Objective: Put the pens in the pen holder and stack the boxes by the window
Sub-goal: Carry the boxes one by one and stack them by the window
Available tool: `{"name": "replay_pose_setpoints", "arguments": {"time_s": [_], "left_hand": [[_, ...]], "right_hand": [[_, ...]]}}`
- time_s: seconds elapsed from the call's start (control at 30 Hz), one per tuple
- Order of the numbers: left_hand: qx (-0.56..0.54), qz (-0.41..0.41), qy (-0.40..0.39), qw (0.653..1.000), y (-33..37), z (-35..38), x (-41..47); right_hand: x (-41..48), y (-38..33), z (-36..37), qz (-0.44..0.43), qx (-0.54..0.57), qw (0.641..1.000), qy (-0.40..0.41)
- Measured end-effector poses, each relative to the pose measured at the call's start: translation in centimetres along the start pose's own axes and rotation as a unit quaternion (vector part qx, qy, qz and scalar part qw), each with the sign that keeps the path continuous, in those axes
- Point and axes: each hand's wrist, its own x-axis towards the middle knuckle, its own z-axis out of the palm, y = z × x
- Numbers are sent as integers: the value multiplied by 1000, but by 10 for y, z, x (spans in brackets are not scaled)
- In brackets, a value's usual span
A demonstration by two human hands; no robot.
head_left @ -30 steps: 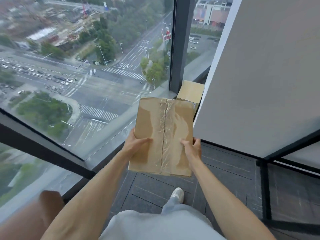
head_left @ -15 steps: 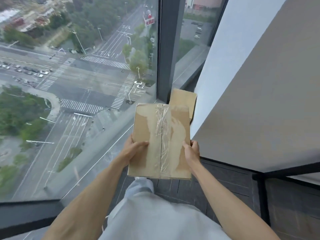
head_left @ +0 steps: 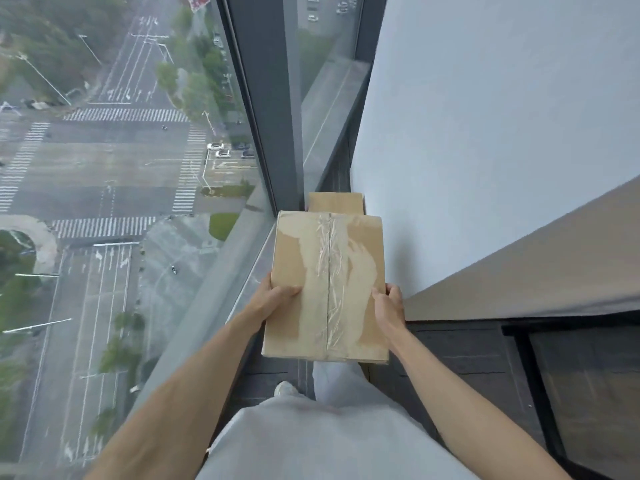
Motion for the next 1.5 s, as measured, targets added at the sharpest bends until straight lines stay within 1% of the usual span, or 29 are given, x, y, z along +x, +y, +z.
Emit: {"name": "replay_pose_setpoints", "arguments": {"time_s": [0.07,0.13,0.2,0.33,0.5,0.7,0.9,1.0,1.2,1.33,1.43,1.5], "left_hand": [[24,-9,15,1000,18,1,29],[68,-16,47,996,38,4,57],[84,-26,54,995,58,6,85],[45,-49,14,998,92,7,138],[43,-79,-14,996,124,5,213],[52,-88,-42,994,141,10,321],[101,-101,-22,989,137,20,409],[123,-127,-30,984,126,25,435],[107,-164,-31,980,117,32,462],[99,-145,-22,984,117,36,470],[97,-117,-15,988,118,40,474],[91,-122,-19,988,119,43,472]], "right_hand": [[28,-15,6,9,-10,1000,-5],[57,-29,11,20,-21,1000,-13],[84,-47,16,26,-33,999,-19],[135,-86,28,29,-50,998,8],[203,-136,46,7,-68,997,48],[305,-139,74,6,-52,996,70],[373,-127,102,23,-50,997,46],[395,-124,111,27,-35,998,34],[426,-123,121,36,-25,999,-23],[434,-128,123,44,-8,998,-40],[440,-122,121,63,-25,997,-28],[436,-120,120,60,-39,997,-31]]}}
